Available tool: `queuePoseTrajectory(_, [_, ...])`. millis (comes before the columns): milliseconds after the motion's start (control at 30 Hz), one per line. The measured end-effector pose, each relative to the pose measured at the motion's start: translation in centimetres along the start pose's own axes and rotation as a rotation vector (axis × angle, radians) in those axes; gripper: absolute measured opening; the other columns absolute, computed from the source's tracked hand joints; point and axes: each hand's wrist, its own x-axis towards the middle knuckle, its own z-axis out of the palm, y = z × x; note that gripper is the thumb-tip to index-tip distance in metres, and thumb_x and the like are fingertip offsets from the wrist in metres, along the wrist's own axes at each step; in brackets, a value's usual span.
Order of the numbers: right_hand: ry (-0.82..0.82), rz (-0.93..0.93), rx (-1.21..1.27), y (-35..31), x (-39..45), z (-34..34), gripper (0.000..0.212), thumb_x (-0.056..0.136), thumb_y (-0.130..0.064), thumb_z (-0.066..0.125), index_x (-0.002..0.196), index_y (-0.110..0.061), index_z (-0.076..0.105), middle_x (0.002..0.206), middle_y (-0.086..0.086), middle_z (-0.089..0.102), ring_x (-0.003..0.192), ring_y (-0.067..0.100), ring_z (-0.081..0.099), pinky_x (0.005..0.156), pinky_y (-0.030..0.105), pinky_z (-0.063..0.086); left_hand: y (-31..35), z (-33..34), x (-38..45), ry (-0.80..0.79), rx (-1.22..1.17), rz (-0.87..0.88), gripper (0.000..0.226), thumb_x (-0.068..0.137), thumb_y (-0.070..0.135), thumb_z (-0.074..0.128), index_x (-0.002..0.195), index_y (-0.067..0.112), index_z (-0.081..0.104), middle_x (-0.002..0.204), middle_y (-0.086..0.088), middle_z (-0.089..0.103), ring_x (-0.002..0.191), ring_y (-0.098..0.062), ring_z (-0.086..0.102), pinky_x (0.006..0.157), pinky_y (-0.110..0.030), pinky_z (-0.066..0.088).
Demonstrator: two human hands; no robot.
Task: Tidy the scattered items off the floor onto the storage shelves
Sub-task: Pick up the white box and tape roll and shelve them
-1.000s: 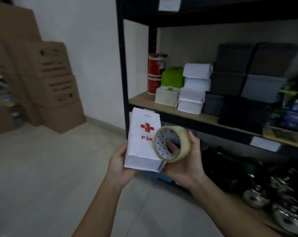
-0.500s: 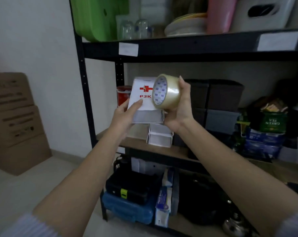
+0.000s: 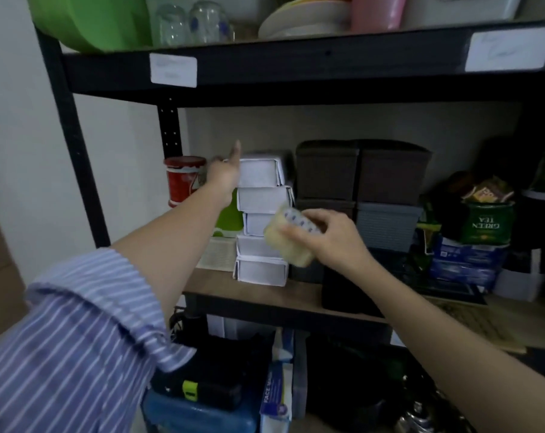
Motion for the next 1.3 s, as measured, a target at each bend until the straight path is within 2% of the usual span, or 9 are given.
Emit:
queuePoseTrajectory(233, [-0.213,-0.193,-0.939,2.0,0.1,3.9,0.071,0.073,-0.079,0.051,0.108,-0.017,0.049,0.09,-0.001,0.061,0.089,0.024,0.06,0.105,0.052,0.02,-0.3,2.0,1.3,-0.089,0.042,-0.039,0.077,0.094,0.068,0.03,0.146,0.011,0.037,0.14,-0.011,0.051,0.113,-0.026,0.057,0.083,-0.029,0.04])
queuePoseTrajectory(400, [-0.257,-0.129,-1.053,2.0,-0.3,4.2,0.08,0.073,-0.079,0.047,0.117,-0.012,0.045,0.08,-0.003,0.053,0.08,0.023,0.059,0.105,0.056,0.019,-2.4,0.7,-2.8,0.028,-0.062,0.113,0.065,0.098,0.06,0.035,0.138,0.01,0.041,0.1,0.002,0.057,0.086,-0.011,0.054,0.068,-0.018,0.042])
queuePoseTrajectory(533, [-0.285,-0.13,-1.091,1.5,-0.6,4.3,0.083,0.071,-0.078,0.05,0.124,-0.015,0.049,0.095,0.002,0.061,0.095,0.028,0.06,0.106,0.058,0.017,-8.6,-2.1,-7.4,0.215,-0.169,0.313,0.039,0.099,0.039,0.051,0.126,0.012,0.047,0.122,-0.002,0.057,0.109,-0.013,0.056,0.093,-0.024,0.047])
queuePoseTrajectory(667, [-0.412,-0.063,-1.206,1.8,-0.7,5.2,0.077,0.078,-0.077,0.043,0.127,-0.017,0.051,0.116,0.007,0.062,0.119,0.036,0.049,0.107,0.069,0.002,-16.5,-5.6,-12.9,0.252,-0.095,0.228,0.036,0.098,0.022,0.055,0.129,0.01,0.044,0.128,-0.008,0.053,0.116,-0.022,0.053,0.095,-0.031,0.044])
queuePoseTrajectory(833, [-0.432,0.001,-1.306,2.3,-0.9,7.0,0.033,0.089,-0.053,0.051,0.1,-0.026,0.066,0.102,-0.002,0.064,0.123,0.035,0.043,0.093,0.08,-0.022,-20.8,-7.2,-15.9,0.073,-0.016,-0.007,0.038,0.097,0.011,0.055,0.131,0.009,0.04,0.13,-0.005,0.044,0.121,-0.026,0.05,0.089,-0.026,0.041])
queuePoseTrajectory(933, [-0.348,0.043,-1.36,2.3,-1.4,7.5,0.035,0.091,-0.055,0.046,0.101,-0.027,0.065,0.099,-0.003,0.065,0.126,0.037,0.038,0.085,0.078,-0.032,-20.7,-6.6,-16.9,-0.08,0.061,0.035,0.041,0.095,0.013,0.059,0.132,0.014,0.041,0.134,-0.003,0.041,0.124,-0.018,0.044,0.097,-0.027,0.039])
queuePoseTrajectory(1133, [-0.101,-0.103,-1.312,2.7,-3.7,7.7,0.063,0.088,-0.06,0.054,0.131,-0.013,0.051,0.129,0.015,0.057,0.139,0.044,0.03,0.099,0.077,-0.02,-19.2,-6.2,-18.6,-0.052,0.153,0.111,0.036,0.094,0.015,0.06,0.129,0.015,0.05,0.128,0.0,0.045,0.116,-0.01,0.043,0.101,-0.024,0.037])
queuePoseTrajectory(1200, [-0.007,-0.229,-1.173,2.1,-4.9,8.4,0.053,0.085,-0.051,0.062,0.12,-0.011,0.059,0.127,0.016,0.057,0.134,0.043,0.037,0.105,0.074,-0.017,-18.9,-7.1,-19.6,-0.064,0.226,0.165,0.034,0.094,0.013,0.06,0.128,0.011,0.055,0.127,-0.002,0.055,0.117,-0.011,0.049,0.098,-0.02,0.038])
queuePoseTrajectory(1300, [0.041,-0.496,-0.945,0.5,-7.8,11.1,0.021,0.078,-0.025,0.068,0.094,-0.011,0.065,0.099,0.011,0.064,0.106,0.036,0.054,0.111,0.066,0.018,-18.3,-10.0,-21.7,-0.055,0.35,0.303,0.027,0.092,0.008,0.061,0.119,0.008,0.062,0.115,-0.003,0.066,0.108,-0.013,0.06,0.092,-0.018,0.045])
